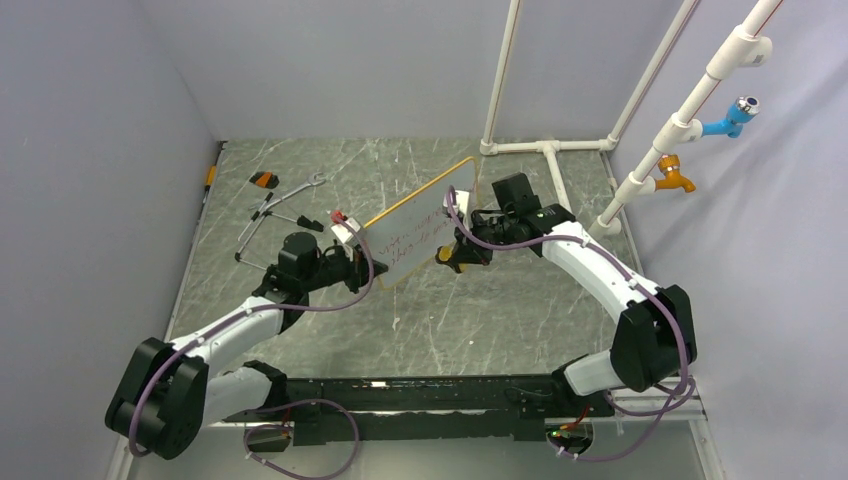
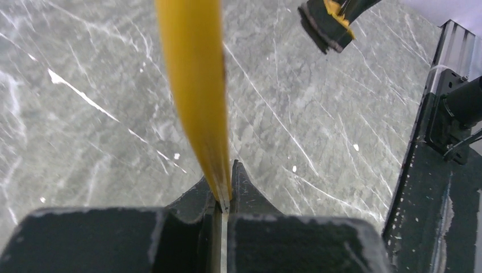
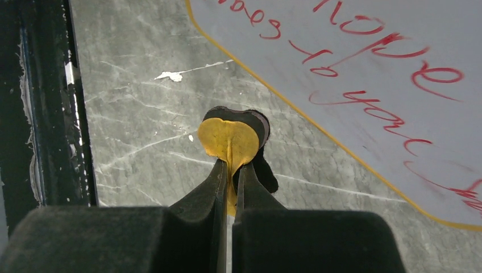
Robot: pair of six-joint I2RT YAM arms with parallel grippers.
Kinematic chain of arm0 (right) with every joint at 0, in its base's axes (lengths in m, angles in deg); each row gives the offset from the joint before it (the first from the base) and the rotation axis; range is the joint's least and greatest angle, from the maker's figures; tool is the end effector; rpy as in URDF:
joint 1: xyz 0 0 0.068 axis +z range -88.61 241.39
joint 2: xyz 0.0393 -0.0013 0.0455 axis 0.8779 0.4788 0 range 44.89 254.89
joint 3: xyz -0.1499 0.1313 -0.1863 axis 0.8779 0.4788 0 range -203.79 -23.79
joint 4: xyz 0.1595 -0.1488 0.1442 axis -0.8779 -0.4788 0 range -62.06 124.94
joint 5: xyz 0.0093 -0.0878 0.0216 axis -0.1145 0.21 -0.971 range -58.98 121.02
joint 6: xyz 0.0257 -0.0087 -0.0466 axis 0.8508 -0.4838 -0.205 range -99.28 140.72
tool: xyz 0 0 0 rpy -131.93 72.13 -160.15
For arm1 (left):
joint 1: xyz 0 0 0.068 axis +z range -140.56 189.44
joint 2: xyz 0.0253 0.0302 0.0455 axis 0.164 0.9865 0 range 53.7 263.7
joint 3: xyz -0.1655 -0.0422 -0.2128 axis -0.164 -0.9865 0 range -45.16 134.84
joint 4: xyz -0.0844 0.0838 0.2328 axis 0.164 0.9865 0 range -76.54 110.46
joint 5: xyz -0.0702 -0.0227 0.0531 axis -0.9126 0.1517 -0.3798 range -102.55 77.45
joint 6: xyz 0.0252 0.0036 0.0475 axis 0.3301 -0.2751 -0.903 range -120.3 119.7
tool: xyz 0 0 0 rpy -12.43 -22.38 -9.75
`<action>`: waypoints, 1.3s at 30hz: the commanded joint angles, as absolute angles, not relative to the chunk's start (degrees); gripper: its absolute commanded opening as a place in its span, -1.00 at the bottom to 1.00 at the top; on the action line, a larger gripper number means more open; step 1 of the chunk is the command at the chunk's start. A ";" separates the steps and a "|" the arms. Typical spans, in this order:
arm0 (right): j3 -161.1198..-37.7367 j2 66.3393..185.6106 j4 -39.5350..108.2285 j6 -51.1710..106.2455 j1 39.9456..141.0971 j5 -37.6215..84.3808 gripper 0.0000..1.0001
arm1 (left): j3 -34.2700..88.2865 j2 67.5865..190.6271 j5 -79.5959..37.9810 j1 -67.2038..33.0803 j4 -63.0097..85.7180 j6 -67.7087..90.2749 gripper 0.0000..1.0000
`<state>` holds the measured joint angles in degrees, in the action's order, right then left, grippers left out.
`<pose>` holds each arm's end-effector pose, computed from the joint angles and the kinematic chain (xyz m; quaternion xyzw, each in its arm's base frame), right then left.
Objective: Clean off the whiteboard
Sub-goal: Erase the whiteboard at the center of the board.
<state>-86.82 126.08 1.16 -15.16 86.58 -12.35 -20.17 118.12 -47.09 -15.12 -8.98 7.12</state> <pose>0.2544 0.1468 0.2764 -0.5501 0.6954 0.3195 0.3342 0.2027 -0.1147 0.2122 0.2891 0.7327 -0.3859 0.4803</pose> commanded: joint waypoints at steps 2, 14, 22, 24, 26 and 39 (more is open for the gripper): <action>-86.96 126.53 1.28 -16.89 87.26 -12.28 -1.00 | -19.54 115.36 -46.30 -15.55 -19.25 0.65 -1.00; -87.06 126.97 1.31 -16.87 87.34 -11.17 -1.00 | -17.92 122.97 -37.07 -18.66 -17.13 -7.68 -1.00; -87.08 127.31 1.19 -16.89 87.32 -11.28 -1.00 | -19.22 126.72 -39.01 -18.57 -21.65 -5.94 -0.78; -87.12 127.35 1.07 -16.97 87.32 -11.26 -1.00 | -19.64 127.29 -39.57 -18.48 -23.27 -5.31 -0.70; -87.23 127.54 0.88 -17.02 87.32 -11.33 -1.00 | -20.24 127.50 -39.71 -18.24 -25.18 -4.78 -0.66; -87.59 128.15 0.14 -17.53 87.34 -11.69 -1.00 | -19.52 121.69 -41.81 -16.84 -25.70 -2.45 -0.60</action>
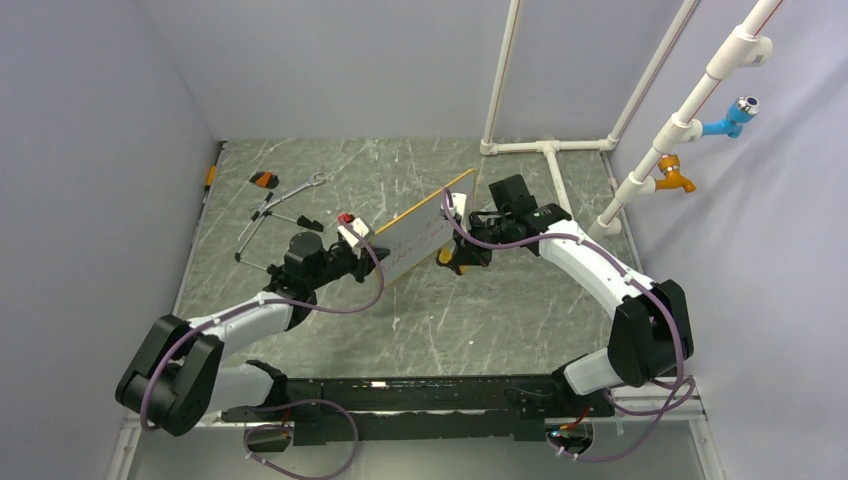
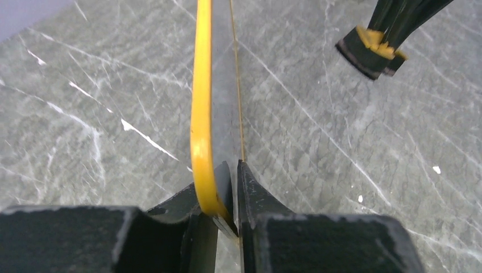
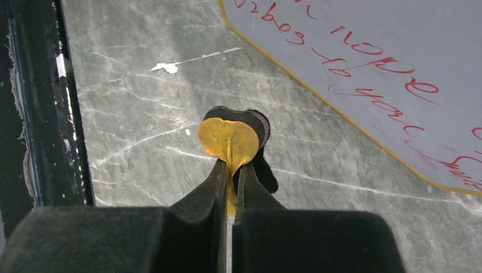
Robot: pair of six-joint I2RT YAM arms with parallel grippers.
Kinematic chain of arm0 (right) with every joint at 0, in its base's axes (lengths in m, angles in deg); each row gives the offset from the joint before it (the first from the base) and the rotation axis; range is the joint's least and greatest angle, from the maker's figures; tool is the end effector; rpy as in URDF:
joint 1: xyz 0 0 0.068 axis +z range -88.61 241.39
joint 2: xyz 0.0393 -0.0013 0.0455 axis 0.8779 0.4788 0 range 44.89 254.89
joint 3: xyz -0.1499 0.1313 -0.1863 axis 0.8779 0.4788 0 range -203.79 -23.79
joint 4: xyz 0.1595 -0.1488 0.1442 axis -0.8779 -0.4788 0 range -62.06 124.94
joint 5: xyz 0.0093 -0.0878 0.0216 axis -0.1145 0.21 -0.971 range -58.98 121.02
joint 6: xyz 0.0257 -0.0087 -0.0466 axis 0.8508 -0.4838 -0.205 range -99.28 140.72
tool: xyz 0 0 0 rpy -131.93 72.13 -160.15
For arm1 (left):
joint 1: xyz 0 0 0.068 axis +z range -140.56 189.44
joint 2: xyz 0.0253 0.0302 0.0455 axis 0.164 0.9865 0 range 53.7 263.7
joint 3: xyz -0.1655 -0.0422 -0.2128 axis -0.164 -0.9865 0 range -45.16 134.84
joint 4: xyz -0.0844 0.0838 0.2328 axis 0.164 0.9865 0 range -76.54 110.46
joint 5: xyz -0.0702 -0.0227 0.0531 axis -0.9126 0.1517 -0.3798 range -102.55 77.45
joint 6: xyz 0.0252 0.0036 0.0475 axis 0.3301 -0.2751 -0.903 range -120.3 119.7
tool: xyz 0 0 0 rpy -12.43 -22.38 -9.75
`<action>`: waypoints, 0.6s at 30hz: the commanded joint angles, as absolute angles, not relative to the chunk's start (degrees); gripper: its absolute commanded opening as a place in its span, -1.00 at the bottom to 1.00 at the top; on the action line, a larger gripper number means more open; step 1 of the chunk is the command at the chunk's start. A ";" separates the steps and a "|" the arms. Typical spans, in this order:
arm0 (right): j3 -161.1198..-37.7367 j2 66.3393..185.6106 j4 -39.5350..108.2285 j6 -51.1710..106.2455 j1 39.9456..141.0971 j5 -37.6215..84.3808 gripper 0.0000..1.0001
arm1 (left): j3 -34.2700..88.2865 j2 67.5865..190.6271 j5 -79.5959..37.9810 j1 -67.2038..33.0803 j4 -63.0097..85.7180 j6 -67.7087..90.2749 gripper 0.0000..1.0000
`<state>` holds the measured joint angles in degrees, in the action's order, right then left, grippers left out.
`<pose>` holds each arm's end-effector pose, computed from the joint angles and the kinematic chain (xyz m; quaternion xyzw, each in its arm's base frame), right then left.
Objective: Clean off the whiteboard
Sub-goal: Erase the whiteboard at the center of the board.
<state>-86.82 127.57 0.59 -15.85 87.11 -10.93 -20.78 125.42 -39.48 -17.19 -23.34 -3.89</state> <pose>0.2566 0.1501 0.2682 -0.5540 0.7028 0.3116 0.3194 0.2174 -0.1269 0.2054 0.3387 0.6833 -0.2996 0.5733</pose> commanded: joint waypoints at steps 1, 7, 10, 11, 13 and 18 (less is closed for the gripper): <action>-87.58 128.21 0.14 -17.51 87.32 -11.69 -1.00 | -19.33 121.38 -42.00 -16.73 -25.51 -2.04 -0.59; -87.55 128.11 0.12 -17.53 87.34 -11.69 -1.00 | -19.27 122.52 -43.68 -16.75 -27.17 2.30 -0.65; -87.67 128.14 -0.04 -17.59 87.39 -11.78 -1.00 | -19.65 124.01 -44.00 -16.73 -28.95 4.20 -0.71; -87.62 128.13 -0.04 -17.55 87.40 -11.78 -1.00 | -20.00 124.12 -44.01 -16.74 -30.36 5.07 -0.71; -87.60 128.21 -0.04 -17.51 87.48 -11.80 -1.00 | -20.61 124.06 -43.91 -16.71 -33.35 7.33 -0.72; -87.57 128.40 0.16 -17.42 88.33 -11.15 -1.00 | -20.27 123.67 -42.69 -16.67 -35.49 12.42 -1.00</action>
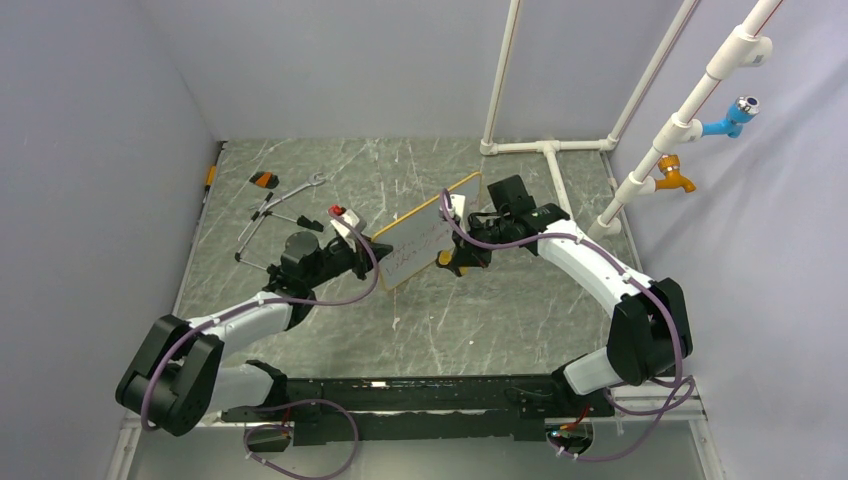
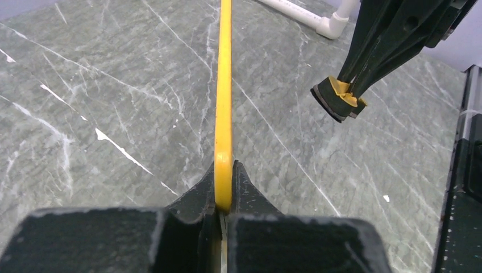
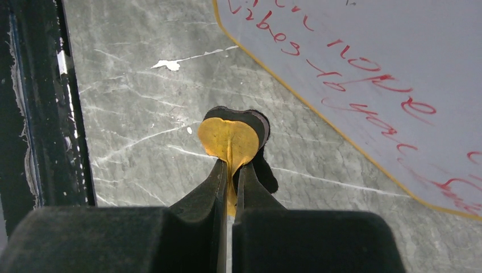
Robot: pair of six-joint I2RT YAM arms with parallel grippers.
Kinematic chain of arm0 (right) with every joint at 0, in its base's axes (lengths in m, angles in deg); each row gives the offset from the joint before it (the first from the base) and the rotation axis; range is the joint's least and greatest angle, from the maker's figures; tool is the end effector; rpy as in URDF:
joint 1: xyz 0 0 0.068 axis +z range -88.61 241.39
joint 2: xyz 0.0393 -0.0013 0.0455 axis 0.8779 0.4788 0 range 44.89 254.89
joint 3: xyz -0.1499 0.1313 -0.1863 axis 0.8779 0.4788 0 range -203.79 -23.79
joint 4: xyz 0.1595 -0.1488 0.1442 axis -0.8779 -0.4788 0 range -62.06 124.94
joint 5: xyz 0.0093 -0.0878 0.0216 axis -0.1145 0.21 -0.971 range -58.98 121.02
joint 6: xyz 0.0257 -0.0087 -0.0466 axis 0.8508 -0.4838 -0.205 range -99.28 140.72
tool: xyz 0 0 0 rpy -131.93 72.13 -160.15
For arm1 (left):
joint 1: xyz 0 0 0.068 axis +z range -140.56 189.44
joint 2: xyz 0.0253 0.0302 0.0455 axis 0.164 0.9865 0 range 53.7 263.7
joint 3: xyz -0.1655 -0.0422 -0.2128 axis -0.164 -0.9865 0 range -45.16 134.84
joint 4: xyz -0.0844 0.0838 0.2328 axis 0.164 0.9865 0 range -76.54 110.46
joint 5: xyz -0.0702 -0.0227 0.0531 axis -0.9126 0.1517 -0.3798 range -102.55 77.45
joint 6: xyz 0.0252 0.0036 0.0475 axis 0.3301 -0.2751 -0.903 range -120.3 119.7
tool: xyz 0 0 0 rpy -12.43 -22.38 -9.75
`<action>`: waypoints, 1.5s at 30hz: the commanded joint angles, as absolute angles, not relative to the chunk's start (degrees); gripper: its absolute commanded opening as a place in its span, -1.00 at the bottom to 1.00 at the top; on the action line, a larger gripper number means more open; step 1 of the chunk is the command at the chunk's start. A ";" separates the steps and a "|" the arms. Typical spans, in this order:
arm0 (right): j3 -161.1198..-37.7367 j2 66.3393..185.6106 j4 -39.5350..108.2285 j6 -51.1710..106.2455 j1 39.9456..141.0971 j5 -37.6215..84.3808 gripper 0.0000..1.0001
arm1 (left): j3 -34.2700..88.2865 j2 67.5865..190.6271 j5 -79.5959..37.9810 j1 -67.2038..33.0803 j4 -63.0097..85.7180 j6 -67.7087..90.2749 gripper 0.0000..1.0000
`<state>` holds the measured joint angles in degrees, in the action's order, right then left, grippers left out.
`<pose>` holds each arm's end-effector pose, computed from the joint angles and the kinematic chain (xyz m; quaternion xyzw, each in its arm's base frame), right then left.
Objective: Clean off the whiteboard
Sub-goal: Erase the whiteboard at the center of the board.
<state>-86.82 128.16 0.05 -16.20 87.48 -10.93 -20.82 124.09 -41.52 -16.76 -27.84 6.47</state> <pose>0.2564 0.1521 0.2648 -0.5570 0.7035 0.3135 0.3107 0.2161 -0.1255 0.2188 0.2872 0.6736 -0.3625 0.5765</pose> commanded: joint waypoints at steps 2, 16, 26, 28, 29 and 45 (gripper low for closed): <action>-87.56 128.40 0.31 -17.30 88.65 -10.85 -1.00 | -20.63 123.51 -41.18 -16.57 -36.85 15.11 -1.00; -88.53 128.61 15.57 -0.89 103.40 18.30 -1.00 | -25.24 126.58 -35.26 -17.25 -44.86 45.38 -1.00; -90.49 134.24 14.71 -0.92 110.51 21.41 -1.00 | -25.20 126.58 -32.90 -19.92 -45.04 46.86 -1.00; -90.57 134.16 13.48 -2.31 112.14 19.04 -1.00 | -25.59 127.05 -33.07 -20.14 -45.87 47.25 -1.00; -90.56 134.11 12.89 -3.06 112.98 17.54 -1.00 | -25.86 127.35 -33.23 -20.13 -46.56 47.56 -1.00; -90.66 135.29 16.52 1.00 109.95 28.17 -1.00 | -26.92 127.68 -34.75 -20.53 -49.37 49.57 -1.00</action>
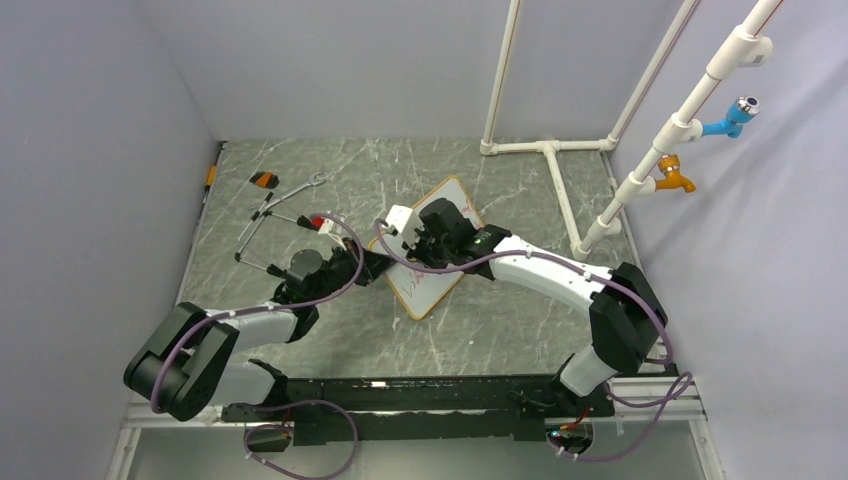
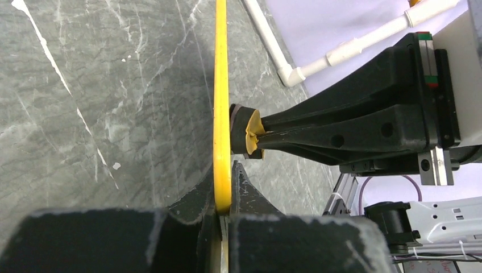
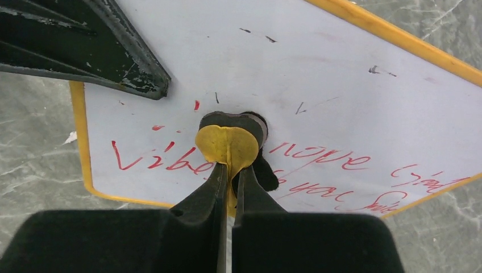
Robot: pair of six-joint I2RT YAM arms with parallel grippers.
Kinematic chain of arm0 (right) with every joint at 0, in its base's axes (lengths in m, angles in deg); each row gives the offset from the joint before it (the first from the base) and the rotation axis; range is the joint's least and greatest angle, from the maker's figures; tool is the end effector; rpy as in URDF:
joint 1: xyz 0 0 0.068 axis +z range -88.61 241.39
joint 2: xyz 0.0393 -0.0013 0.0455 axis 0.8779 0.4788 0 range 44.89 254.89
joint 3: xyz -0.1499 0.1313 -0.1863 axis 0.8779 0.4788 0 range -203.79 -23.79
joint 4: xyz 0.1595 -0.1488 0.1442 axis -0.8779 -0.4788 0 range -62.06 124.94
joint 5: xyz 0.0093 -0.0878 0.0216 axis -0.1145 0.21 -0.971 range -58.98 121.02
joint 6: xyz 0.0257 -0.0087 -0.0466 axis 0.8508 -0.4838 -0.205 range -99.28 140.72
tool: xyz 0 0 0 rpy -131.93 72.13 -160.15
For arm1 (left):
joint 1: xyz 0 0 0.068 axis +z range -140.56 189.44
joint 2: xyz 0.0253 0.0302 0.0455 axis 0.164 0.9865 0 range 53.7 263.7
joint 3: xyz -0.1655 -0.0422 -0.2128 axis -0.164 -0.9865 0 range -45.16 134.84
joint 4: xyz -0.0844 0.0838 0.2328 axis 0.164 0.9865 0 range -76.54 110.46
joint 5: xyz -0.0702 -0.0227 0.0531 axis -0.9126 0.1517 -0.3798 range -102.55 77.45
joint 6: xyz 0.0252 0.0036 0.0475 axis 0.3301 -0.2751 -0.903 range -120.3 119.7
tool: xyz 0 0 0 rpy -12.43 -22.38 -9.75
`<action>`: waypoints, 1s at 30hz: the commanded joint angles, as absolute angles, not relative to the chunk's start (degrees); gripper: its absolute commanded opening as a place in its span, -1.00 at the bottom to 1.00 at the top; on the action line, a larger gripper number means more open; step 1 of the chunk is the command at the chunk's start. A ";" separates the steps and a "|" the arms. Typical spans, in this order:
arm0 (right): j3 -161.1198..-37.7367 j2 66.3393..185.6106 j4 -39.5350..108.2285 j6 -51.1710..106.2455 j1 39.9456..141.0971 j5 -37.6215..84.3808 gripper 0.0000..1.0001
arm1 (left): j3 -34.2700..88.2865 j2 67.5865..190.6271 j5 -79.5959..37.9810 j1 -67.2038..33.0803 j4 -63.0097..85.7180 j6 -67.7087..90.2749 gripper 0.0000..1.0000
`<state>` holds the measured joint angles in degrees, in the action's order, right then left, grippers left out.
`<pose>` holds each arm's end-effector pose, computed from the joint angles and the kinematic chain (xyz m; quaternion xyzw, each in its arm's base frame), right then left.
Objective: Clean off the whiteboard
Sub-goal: Erase the whiteboard at the center of the board.
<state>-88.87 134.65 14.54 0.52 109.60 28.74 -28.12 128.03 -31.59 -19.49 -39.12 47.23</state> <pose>0.2281 0.2575 0.2521 -0.5257 0.7599 0.1102 0.3661 0.2034 -0.1256 0.1852 -0.0066 0.7340 -0.5090 0.4495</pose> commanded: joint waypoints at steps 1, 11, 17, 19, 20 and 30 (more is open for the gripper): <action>-90.71 135.37 15.67 0.13 110.54 25.82 -1.00 | -26.94 127.86 -34.78 -20.51 -49.61 49.68 -1.00; -91.46 135.75 13.75 -0.52 113.02 19.58 -1.00 | -27.09 128.57 -35.46 -20.79 -50.06 50.38 -1.00; -90.83 137.31 18.86 5.84 108.43 32.09 -1.00 | -26.60 128.68 -35.76 -21.42 -49.92 50.76 -1.00; -90.48 136.93 19.68 6.68 108.05 33.79 -1.00 | -26.61 128.68 -35.75 -21.65 -49.98 50.89 -1.00; -90.47 136.80 19.69 6.74 107.96 33.48 -1.00 | -26.66 128.69 -35.75 -21.69 -50.12 51.05 -1.00; -92.25 136.50 13.23 0.95 111.68 12.39 -1.00 | -27.16 129.36 -35.92 -22.00 -52.12 52.09 -1.00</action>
<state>-89.75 135.87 13.45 2.31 109.43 21.02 -28.12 130.36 -30.46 -19.97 -41.57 49.05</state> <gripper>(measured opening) 0.040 0.066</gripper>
